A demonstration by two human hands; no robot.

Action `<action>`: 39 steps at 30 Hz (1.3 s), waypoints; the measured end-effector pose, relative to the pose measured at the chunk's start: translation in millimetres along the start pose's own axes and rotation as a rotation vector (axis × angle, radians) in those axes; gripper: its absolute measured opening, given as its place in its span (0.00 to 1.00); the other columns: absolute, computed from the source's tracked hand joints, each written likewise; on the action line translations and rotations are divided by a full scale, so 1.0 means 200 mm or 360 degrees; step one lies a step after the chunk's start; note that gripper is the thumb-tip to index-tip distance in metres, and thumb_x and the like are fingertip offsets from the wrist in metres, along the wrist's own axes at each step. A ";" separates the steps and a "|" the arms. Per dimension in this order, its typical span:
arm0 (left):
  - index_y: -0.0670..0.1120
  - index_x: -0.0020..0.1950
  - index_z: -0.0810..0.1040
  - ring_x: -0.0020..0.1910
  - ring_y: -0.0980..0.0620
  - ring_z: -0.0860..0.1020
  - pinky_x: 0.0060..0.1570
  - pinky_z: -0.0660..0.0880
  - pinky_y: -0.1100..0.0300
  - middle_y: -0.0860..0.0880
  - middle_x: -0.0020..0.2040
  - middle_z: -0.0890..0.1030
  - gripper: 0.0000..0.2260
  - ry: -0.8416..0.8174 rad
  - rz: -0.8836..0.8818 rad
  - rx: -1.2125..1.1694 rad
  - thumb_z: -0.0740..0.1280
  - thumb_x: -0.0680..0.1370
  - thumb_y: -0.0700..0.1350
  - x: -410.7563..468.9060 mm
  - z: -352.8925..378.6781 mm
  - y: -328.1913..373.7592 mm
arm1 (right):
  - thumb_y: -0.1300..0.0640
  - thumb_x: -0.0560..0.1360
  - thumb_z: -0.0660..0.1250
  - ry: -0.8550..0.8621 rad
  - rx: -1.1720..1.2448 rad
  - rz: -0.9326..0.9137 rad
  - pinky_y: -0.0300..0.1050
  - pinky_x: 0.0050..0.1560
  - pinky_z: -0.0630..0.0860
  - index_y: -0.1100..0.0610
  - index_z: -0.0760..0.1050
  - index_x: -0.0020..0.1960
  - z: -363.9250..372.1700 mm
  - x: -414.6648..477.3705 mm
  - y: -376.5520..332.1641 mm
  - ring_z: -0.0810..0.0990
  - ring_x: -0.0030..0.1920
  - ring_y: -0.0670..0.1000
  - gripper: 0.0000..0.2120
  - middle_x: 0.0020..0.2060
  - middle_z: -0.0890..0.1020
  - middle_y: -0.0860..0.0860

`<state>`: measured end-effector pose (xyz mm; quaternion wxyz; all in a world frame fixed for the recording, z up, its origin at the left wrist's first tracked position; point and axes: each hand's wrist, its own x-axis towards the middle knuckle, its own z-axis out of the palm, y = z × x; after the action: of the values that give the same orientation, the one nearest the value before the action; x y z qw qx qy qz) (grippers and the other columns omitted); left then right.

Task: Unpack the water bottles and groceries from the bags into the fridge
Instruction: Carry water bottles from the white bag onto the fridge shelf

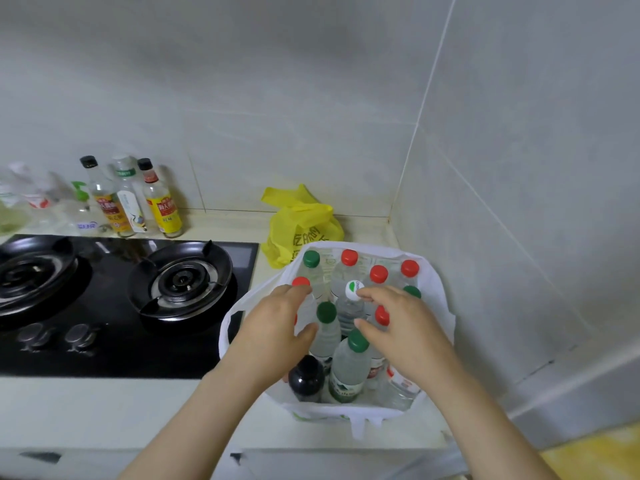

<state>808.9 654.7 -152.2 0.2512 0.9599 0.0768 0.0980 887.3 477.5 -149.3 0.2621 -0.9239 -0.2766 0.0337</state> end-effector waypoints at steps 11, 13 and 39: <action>0.49 0.71 0.66 0.57 0.51 0.75 0.53 0.67 0.65 0.50 0.66 0.73 0.24 -0.0200 -0.0051 0.0011 0.66 0.76 0.49 0.15 0.12 -0.11 | 0.50 0.76 0.67 -0.0052 0.0020 0.0091 0.33 0.61 0.67 0.47 0.71 0.69 0.08 0.07 0.07 0.73 0.62 0.41 0.22 0.65 0.74 0.41; 0.49 0.72 0.66 0.58 0.50 0.75 0.55 0.68 0.64 0.50 0.66 0.73 0.25 -0.0251 -0.0061 0.0014 0.67 0.76 0.49 0.16 0.15 -0.13 | 0.50 0.76 0.68 -0.0086 0.0026 0.0125 0.34 0.62 0.68 0.47 0.70 0.69 0.10 0.07 0.07 0.74 0.62 0.42 0.22 0.66 0.73 0.42; 0.46 0.47 0.80 0.43 0.50 0.79 0.46 0.77 0.55 0.50 0.44 0.80 0.09 -0.0065 -0.0342 -0.0118 0.74 0.68 0.44 0.11 0.16 -0.27 | 0.54 0.69 0.71 -0.0166 -0.0209 -0.0004 0.36 0.56 0.63 0.48 0.79 0.51 0.18 0.04 0.06 0.70 0.54 0.47 0.11 0.47 0.80 0.43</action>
<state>831.4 691.0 -202.9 0.2972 0.9379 0.1706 0.0537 892.3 489.1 -186.1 0.1861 -0.9358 -0.2926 0.0633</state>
